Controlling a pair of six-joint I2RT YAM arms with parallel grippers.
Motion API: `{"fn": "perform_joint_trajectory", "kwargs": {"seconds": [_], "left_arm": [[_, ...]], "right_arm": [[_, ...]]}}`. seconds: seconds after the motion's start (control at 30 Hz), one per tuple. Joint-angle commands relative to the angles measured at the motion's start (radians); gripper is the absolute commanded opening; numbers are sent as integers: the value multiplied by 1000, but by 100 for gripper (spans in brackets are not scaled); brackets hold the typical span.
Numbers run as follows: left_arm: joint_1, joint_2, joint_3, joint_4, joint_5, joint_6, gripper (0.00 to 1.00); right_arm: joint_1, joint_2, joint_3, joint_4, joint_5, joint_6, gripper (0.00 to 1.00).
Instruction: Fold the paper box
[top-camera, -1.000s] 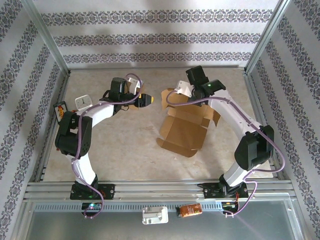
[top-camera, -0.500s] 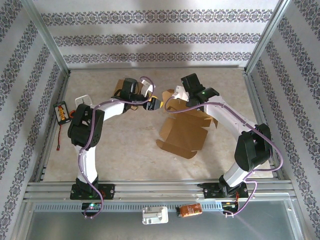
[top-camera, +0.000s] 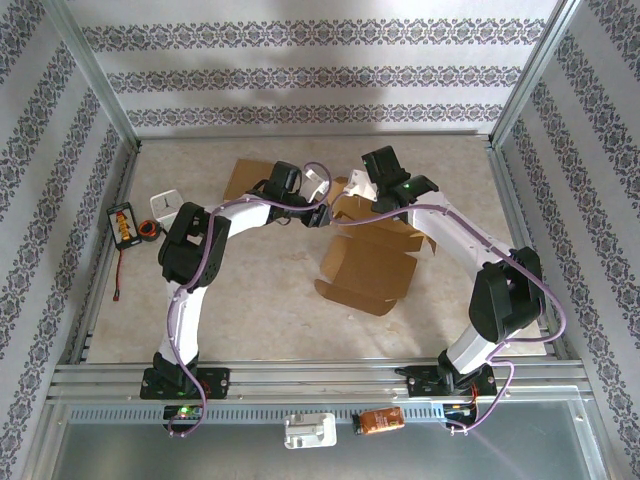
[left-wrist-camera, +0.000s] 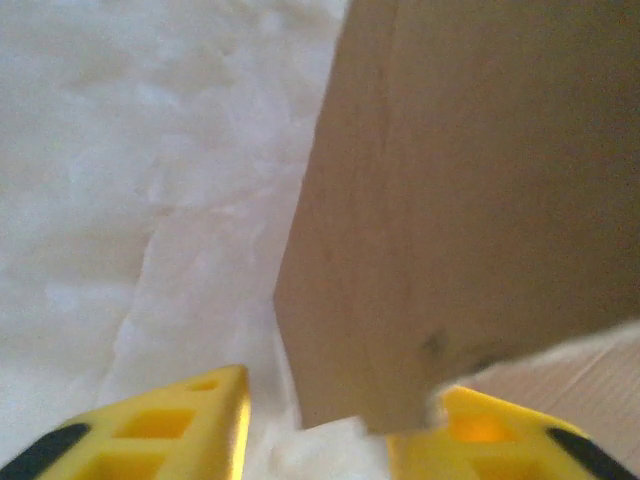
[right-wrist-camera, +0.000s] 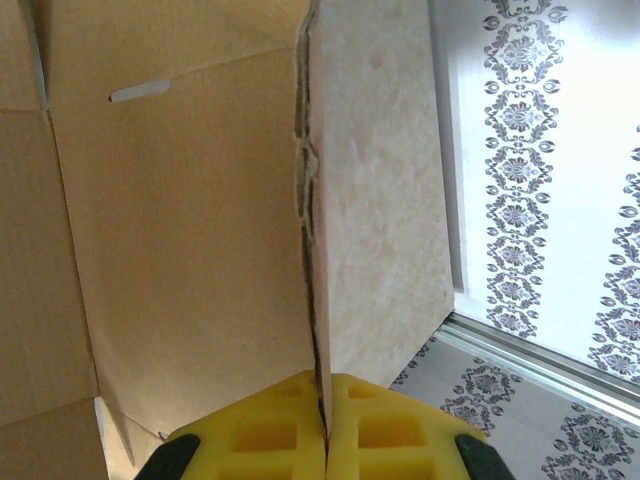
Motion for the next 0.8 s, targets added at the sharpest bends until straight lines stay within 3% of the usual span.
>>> {"fn": "perform_joint_trajectory", "kwargs": {"seconds": [0.0,0.13,0.37,0.5,0.77], "left_arm": [[-9,-7,47,-20,20,-96,24],[-12,-19,63,-7,43,-264,6],[-30,-34,80,-6,84,-462,6],[-54,-65,50,-18,37,-503,6],[-92,-131,-118,151,10,-632,6]], "right_arm": [[-5,7,-22,49,52,20,0],[-5,12,-26,65,71,40,0],[-2,32,-24,95,114,69,0],[0,32,-32,135,138,81,0],[3,25,-60,193,173,101,1]]}}
